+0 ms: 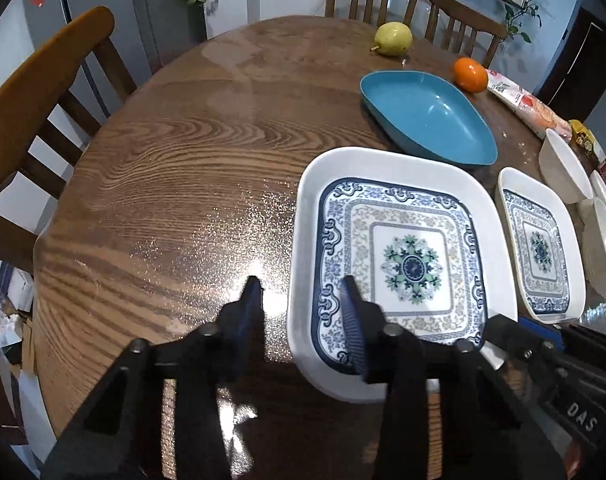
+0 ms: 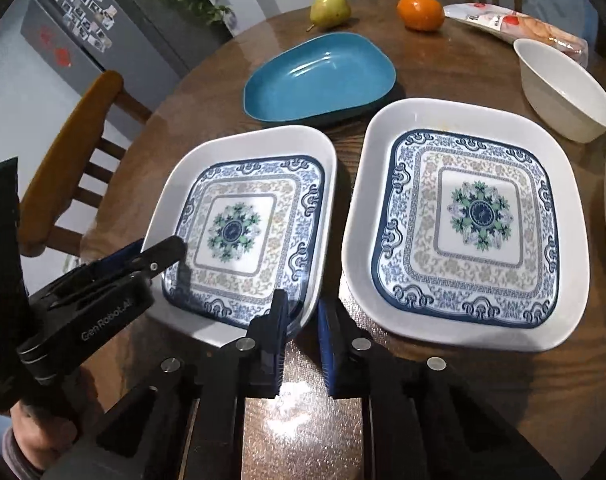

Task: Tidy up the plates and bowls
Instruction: 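Grasp the rim of one blue-patterned square plate with the left tool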

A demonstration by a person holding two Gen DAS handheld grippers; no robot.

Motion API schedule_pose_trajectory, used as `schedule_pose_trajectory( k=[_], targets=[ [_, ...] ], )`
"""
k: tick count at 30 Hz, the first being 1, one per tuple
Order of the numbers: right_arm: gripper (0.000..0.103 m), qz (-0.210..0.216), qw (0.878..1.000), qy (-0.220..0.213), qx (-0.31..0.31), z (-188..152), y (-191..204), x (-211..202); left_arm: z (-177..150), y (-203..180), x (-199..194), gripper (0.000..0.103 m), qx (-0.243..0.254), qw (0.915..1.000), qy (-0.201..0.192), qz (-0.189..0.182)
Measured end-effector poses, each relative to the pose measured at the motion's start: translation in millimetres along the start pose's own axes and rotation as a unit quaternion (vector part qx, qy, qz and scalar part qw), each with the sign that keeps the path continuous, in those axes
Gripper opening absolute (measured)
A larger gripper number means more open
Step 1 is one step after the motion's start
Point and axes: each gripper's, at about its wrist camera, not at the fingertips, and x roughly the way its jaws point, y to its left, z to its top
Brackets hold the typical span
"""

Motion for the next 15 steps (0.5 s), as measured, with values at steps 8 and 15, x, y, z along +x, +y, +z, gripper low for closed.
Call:
schedule_pose_trajectory(
  k=[8, 15],
  targets=[
    [0.014, 0.016, 0.999, 0.000, -0.028, -0.3, 28.1, -4.0, -14.1, 24.6, -29.0, 0.013, -0.017, 0.9997, -0.013, 0.014],
    [0.015, 0.048, 0.996, 0.043, -0.059, -19.9, 58.7, 1.0, -39.6, 49.9, -49.1, 0.013, -0.026, 0.9991, -0.008, 0.032]
  ],
)
